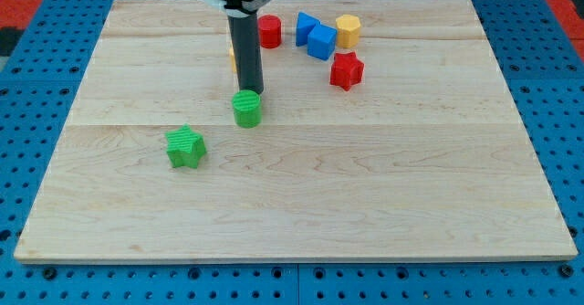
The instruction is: Move the green circle to the green star
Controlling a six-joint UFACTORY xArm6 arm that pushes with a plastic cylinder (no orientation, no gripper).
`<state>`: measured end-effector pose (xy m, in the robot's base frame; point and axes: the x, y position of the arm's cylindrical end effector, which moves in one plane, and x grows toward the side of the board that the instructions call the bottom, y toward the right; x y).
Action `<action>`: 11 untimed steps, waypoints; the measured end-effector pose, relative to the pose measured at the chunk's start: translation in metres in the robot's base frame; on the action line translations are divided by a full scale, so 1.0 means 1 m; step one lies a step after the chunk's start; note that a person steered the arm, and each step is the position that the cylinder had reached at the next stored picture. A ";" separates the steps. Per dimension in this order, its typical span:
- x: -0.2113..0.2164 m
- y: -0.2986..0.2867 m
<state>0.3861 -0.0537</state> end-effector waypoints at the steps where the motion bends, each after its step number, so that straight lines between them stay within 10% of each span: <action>1: 0.010 0.000; 8: 0.075 -0.027; 11: 0.010 0.013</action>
